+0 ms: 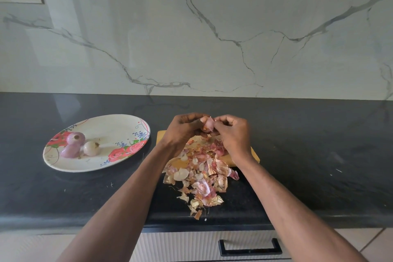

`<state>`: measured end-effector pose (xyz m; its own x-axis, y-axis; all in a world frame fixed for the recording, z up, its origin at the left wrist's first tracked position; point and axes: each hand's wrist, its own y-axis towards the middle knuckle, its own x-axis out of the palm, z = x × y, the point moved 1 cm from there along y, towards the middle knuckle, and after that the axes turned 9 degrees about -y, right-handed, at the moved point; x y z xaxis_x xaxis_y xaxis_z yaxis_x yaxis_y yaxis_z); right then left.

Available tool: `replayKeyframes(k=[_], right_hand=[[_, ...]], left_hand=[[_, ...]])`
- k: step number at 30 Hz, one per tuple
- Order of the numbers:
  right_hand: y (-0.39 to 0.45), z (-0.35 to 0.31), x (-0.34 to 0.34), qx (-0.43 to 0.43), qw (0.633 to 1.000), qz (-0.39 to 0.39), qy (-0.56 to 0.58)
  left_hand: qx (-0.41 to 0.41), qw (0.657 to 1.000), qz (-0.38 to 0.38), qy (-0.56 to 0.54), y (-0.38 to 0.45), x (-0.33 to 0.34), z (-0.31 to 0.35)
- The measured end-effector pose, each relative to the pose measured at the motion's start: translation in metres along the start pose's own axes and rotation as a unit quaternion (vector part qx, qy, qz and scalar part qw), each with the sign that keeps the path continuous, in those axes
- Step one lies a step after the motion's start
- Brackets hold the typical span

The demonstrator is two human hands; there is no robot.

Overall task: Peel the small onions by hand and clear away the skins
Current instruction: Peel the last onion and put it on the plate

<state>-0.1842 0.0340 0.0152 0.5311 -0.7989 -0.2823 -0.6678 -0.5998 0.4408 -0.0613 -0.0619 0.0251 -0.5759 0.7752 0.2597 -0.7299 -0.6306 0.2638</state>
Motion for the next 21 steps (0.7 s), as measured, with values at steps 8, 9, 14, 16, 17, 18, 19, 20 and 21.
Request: replayKeyframes(k=[8,9,14,16,17,18,19,20,21], right_hand=[[0.004,-0.002,0.002,0.036,0.997,-0.051,0.034],[0.003,-0.002,0.002,0.014,0.998,-0.053,0.013],[-0.002,-0.003,0.002,-0.098,0.992,-0.032,-0.068],[-0.004,-0.001,0.004,-0.125,0.988,-0.024,-0.084],[-0.004,0.001,0.006,-0.14,0.986,-0.015,-0.092],[-0.004,0.002,0.007,-0.154,0.983,-0.004,-0.098],[-0.004,0.004,0.008,-0.162,0.982,0.007,-0.102],[-0.004,0.004,0.009,-0.164,0.981,0.016,-0.102],[-0.004,0.003,0.008,-0.163,0.981,0.022,-0.098]], left_hand=[[-0.059,0.993,0.026,-0.099,0.005,-0.006,0.0],[-0.056,0.993,0.028,-0.098,0.004,-0.005,0.0],[-0.037,0.996,0.048,-0.063,0.004,-0.005,-0.001],[-0.034,0.997,0.056,-0.051,0.003,-0.004,-0.001],[-0.033,0.997,0.058,-0.042,0.002,-0.004,-0.001],[-0.03,0.997,0.059,-0.034,0.002,-0.004,-0.001],[-0.027,0.998,0.059,-0.024,0.002,-0.003,-0.002],[-0.023,0.998,0.059,-0.014,0.002,-0.003,-0.002],[-0.019,0.998,0.059,-0.004,0.002,-0.003,-0.003]])
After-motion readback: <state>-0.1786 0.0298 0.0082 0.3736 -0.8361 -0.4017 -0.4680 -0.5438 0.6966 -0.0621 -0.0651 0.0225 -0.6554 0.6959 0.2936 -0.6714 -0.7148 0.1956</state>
